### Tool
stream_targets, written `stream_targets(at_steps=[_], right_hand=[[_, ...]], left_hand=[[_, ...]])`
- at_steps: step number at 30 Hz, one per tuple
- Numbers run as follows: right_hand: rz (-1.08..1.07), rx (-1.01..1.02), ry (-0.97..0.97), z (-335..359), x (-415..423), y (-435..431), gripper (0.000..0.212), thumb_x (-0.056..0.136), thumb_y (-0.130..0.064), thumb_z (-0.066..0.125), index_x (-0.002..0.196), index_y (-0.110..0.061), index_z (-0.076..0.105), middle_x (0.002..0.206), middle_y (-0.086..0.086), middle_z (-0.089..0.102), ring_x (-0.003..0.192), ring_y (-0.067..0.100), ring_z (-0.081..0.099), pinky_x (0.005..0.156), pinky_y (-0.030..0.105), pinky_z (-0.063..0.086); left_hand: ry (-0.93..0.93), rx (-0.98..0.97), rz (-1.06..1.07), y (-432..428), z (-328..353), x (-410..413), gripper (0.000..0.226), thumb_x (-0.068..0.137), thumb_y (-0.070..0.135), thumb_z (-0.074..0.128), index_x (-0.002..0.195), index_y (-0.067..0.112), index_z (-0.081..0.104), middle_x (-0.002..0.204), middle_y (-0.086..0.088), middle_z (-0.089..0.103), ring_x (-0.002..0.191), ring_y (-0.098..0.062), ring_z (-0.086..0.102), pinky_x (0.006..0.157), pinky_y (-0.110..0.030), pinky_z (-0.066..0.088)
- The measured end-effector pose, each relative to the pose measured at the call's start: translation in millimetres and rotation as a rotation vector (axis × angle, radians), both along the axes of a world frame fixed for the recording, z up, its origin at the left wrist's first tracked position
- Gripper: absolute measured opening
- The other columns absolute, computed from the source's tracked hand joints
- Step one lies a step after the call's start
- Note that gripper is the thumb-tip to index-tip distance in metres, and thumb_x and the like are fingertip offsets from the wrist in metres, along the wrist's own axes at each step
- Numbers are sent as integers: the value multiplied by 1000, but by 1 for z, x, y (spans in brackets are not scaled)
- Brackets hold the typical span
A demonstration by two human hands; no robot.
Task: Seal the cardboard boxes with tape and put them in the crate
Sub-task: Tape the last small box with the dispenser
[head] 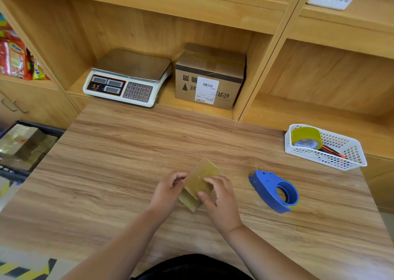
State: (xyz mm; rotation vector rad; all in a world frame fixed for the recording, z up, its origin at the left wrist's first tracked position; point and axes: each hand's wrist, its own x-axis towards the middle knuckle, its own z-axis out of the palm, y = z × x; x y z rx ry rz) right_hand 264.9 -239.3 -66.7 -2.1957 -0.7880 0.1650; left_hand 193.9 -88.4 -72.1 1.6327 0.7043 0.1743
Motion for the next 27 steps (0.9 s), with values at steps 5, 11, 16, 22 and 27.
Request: stream_targets(at_steps=[5,11,16,22,27], right_hand=[[-132,-129,20,-3,13,-2,82,71,-49,71,137,-12,38,137,0,39,127,11,26,111,30,22],[-111,-312,151,-6,30,17,109,70,-60,68,150,-15,8,155,0,16,142,14,9,115,30,9],[-118,-419,205,-12,32,29,102,72,-59,66,149,-14,16,149,2,28,138,19,24,109,32,24],[-140,-405,128,-15,42,30,79,76,-57,65,137,-16,37,136,-1,46,127,18,42,101,33,34],[-150,-395,77,-16,48,28,52,79,-56,62,116,-21,49,111,-8,57,106,16,54,88,32,31]], left_hand=[[63,-2,23,2,-13,-4,19,88,13,62,101,28,62,97,13,69,91,2,63,82,-22,50],[170,158,-97,-4,-8,1,31,79,21,72,82,45,51,77,21,63,68,15,56,52,-5,39],[236,160,-115,0,-6,4,25,78,26,72,93,36,55,83,14,66,73,2,60,57,-17,41],[267,156,-106,3,-8,7,25,77,23,71,96,33,58,84,16,66,73,4,60,59,-17,43],[266,160,-111,3,-9,8,24,78,22,71,96,33,58,85,17,66,74,5,60,58,-16,42]])
